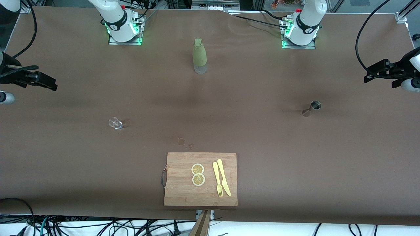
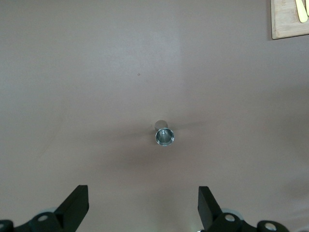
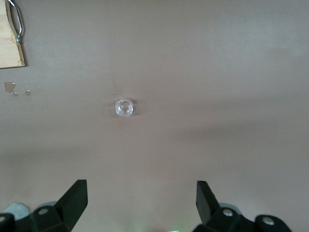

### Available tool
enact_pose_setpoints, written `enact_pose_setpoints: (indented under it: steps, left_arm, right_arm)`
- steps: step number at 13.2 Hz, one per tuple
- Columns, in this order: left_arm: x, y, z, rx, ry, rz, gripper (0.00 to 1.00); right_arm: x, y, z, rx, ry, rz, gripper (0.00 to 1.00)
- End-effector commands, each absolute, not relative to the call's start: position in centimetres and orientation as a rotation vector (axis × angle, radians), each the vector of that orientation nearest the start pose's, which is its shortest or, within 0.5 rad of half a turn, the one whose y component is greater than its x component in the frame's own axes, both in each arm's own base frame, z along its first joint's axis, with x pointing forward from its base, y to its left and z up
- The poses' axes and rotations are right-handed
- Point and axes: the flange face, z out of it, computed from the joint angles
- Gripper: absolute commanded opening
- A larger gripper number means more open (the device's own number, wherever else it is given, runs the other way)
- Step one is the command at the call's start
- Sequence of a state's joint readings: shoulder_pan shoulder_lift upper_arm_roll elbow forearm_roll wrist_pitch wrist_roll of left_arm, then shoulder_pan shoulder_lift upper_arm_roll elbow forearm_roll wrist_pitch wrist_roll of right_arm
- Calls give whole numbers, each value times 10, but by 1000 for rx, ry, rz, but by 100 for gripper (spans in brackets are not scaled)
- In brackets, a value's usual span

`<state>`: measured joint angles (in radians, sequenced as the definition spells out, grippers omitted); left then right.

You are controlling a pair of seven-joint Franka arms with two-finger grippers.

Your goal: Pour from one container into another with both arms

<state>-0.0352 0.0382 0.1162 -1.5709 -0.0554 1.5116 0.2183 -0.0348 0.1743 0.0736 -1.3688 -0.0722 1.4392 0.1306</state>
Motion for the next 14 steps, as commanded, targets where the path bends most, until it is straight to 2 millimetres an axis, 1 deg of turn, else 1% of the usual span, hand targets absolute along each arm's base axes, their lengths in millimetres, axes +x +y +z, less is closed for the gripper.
enact_pose_setpoints:
  steps: [1, 14]
  left_arm:
    - [555, 39, 598, -3174, 203, 141, 100]
    - [555, 42, 591, -3182, 195, 173, 100]
  right_arm:
    - [592, 9, 610, -3183, 169, 147, 100]
    - [592, 9, 610, -3183, 171, 147, 100]
